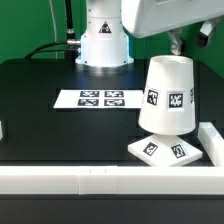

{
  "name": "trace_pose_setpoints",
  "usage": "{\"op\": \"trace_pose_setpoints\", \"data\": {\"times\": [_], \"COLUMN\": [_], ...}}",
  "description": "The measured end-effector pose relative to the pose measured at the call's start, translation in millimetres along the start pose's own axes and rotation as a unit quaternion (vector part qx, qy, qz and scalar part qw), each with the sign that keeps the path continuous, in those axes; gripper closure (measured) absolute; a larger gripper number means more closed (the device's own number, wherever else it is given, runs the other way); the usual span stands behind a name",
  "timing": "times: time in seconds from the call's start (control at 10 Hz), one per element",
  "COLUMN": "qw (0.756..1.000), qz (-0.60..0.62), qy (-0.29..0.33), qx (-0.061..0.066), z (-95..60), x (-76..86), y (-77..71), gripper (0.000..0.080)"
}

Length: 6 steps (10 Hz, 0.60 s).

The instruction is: Assemble lamp

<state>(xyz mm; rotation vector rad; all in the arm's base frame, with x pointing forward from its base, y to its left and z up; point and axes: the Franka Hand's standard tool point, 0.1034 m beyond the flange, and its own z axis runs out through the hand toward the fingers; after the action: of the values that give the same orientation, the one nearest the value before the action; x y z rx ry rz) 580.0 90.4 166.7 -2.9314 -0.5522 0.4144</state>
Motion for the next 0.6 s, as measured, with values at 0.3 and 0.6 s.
{"op": "trace_pose_setpoints", "data": {"times": [0.3,0.6], "qw": [1.000,0.999], "qz": [0.000,0.007], "qy": [-0.006,-0.024], "qx": [-0.001,-0.036], "z": [-5.5,-24.9], "x": [-3.1,-3.4], "y": [-2.4,-16.9], "gripper": [0.0236,0.0101]}}
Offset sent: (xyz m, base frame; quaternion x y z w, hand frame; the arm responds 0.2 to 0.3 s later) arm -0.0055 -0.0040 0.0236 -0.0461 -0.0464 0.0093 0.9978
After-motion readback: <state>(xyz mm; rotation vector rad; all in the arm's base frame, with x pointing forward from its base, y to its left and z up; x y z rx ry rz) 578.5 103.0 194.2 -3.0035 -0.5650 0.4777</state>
